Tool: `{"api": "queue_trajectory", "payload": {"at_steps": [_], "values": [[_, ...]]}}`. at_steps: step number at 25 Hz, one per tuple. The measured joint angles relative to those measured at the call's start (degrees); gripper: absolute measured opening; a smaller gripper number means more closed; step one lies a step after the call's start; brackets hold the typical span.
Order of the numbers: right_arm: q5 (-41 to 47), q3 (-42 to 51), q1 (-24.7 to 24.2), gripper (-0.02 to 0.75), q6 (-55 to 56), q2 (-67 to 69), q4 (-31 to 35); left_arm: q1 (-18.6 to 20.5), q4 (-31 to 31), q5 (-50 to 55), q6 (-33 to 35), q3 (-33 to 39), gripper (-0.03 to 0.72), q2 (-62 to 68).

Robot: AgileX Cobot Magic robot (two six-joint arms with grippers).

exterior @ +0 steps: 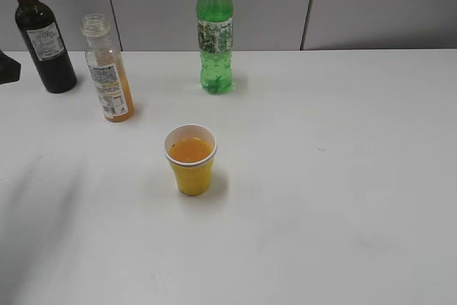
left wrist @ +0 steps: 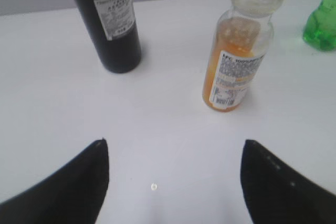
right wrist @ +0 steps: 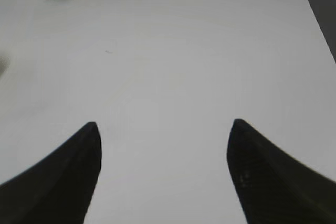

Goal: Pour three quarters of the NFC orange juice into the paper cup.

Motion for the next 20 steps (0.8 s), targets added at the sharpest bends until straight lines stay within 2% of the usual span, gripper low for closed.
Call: {"api": "queue_trajectory", "payload": {"at_steps": [2,4,7,10,15,20], "values": [[0.0,0.0,0.0,0.59,0.0,0.0,0.0,1.7,1.0,6.0,-0.6,-2.5,0.592,0.0],[0.0,0.0,0.0,0.59,0.0,0.0,0.0,2.9,5.0,11.6,-4.1,-4.9,0.592,0.0],[0.0,0.0,0.0,0.59,0.0,0.0,0.0,3.2,15.6,19.5,-13.2,-7.9,0.592,0.0],[0.0,0.0,0.0,0.589,0.0,0.0,0.0,3.2,22.6,26.5,-19.7,-9.5,0.592,-0.9],[0.0,0.0,0.0,0.589,0.0,0.0,0.0,3.3,24.8,35.0,-22.2,-9.7,0.592,-6.2],[0.0,0.0,0.0,0.589,0.0,0.0,0.0,3.3,23.9,36.0,-21.3,-8.9,0.592,-15.7]]}}
